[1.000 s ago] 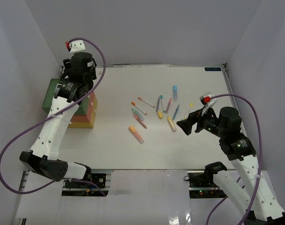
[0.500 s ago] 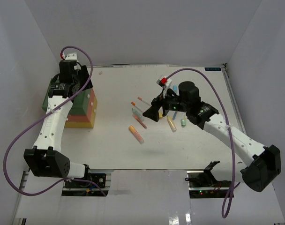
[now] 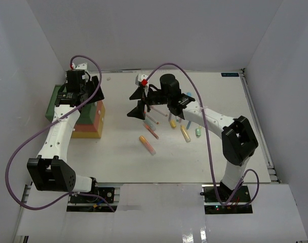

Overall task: Sort the stationery into containers
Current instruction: Move the storage box to the center of the board, then open the drawer in the storage box.

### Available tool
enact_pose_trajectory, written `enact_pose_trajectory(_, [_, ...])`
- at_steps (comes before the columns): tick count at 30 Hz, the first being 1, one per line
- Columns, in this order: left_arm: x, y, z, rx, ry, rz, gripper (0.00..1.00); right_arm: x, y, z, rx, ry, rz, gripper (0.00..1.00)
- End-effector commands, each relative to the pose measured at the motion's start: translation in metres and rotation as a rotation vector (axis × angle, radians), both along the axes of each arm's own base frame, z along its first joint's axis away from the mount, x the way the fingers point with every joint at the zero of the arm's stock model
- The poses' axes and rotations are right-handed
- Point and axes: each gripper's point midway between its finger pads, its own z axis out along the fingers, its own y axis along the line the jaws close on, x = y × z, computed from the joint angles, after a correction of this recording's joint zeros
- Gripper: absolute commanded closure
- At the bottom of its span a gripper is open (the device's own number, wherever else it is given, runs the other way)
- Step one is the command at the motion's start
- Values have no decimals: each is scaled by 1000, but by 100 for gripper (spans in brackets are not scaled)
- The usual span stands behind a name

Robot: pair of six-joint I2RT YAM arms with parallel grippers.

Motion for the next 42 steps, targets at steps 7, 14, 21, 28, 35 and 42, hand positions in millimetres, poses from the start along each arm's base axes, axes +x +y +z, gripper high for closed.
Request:
enact_pose_trajectory(7, [-8, -38, 27, -189, -51, -127, 30, 15, 39, 38, 160, -166, 130, 7])
enact_pose_trajectory(14, [-17, -54, 32, -276, -47, -179, 30, 23, 57, 26, 169, -175, 130, 12])
enact_pose_trajectory(21, [-17, -53, 35, -286, -66, -156, 29, 24, 77, 11, 177, -165, 128, 27])
enact_pose_trajectory(28, [-8, -32, 55, -206, -150, -70, 25, 38, 96, -2, 197, -145, 58, 35])
enact_pose_trajectory(35, [7, -4, 50, -109, -193, 53, 25, 46, 113, -5, 220, -150, 24, 37])
enact_pose_trajectory(42, [21, 22, 41, -45, -240, 143, 26, 50, 127, -22, 217, -137, 37, 39])
